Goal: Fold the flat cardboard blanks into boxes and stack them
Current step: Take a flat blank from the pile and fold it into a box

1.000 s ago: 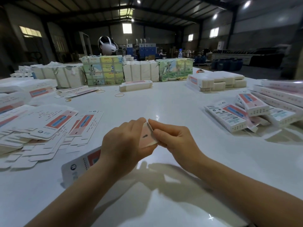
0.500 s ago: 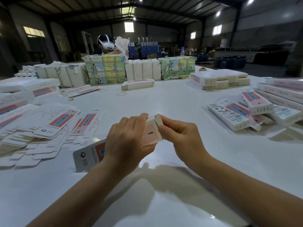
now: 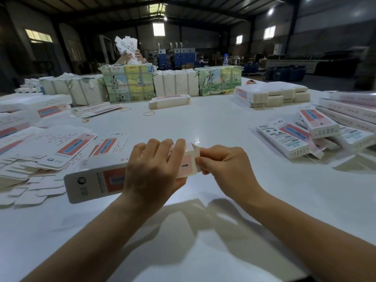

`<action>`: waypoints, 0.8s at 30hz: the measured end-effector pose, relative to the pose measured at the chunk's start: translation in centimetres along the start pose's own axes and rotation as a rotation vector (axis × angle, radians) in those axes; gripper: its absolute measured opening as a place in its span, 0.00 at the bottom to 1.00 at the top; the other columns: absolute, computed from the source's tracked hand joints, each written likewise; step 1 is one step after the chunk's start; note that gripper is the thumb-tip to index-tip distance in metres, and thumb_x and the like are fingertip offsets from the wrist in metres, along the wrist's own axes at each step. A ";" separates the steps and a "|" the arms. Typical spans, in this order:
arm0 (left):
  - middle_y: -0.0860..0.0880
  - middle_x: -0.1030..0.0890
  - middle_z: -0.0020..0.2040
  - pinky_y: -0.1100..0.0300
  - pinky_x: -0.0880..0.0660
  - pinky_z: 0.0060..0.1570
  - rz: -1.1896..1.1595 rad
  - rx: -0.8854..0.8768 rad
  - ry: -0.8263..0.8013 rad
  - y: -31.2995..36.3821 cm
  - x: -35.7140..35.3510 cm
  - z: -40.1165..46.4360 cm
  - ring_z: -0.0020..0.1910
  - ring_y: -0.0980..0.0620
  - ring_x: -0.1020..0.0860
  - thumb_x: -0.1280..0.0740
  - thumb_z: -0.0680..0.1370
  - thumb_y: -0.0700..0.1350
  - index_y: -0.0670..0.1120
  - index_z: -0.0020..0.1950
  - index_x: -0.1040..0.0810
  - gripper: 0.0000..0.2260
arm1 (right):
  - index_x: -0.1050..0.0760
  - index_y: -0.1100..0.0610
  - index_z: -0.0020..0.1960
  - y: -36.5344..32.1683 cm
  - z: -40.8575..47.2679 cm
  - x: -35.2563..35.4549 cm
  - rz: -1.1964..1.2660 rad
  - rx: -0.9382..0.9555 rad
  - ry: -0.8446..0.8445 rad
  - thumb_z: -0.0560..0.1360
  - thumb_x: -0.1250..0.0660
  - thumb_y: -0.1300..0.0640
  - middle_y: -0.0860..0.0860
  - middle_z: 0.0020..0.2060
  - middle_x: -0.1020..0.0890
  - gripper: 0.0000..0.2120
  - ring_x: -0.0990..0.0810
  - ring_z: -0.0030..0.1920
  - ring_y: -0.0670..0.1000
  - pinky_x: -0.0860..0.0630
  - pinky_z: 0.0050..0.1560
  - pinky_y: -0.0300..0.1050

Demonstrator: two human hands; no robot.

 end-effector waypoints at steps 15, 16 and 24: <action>0.41 0.19 0.42 0.54 0.27 0.33 0.020 -0.050 0.022 1.0 0.0 -0.1 0.35 0.42 0.23 0.38 0.75 0.46 0.38 0.56 0.21 0.16 | 0.21 0.60 0.30 -1.1 -0.8 -0.3 -0.679 0.460 0.115 0.72 0.32 0.60 0.53 0.22 0.27 0.12 0.31 0.23 0.52 0.35 0.26 0.41; 0.42 0.19 0.40 0.55 0.28 0.31 0.023 -0.042 0.025 1.3 0.0 0.0 0.34 0.43 0.23 0.39 0.75 0.46 0.38 0.55 0.20 0.16 | 0.23 0.61 0.29 -1.2 -0.9 -0.4 -0.766 0.498 0.131 0.69 0.29 0.64 0.53 0.22 0.28 0.11 0.32 0.22 0.53 0.37 0.24 0.38; 0.41 0.19 0.39 0.55 0.27 0.31 -0.024 0.089 -0.003 1.0 0.0 0.4 0.33 0.42 0.23 0.38 0.76 0.52 0.36 0.55 0.20 0.20 | 0.18 0.61 0.42 -0.5 -0.8 -0.7 -0.579 0.319 0.033 0.75 0.33 0.63 0.55 0.33 0.20 0.06 0.25 0.33 0.54 0.27 0.38 0.48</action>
Point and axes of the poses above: each hand's wrist, its own z-axis towards the middle knuckle, its own x-axis out of the back of the hand, y = z × x, the point moved 2 cm from there along z, towards the middle knuckle
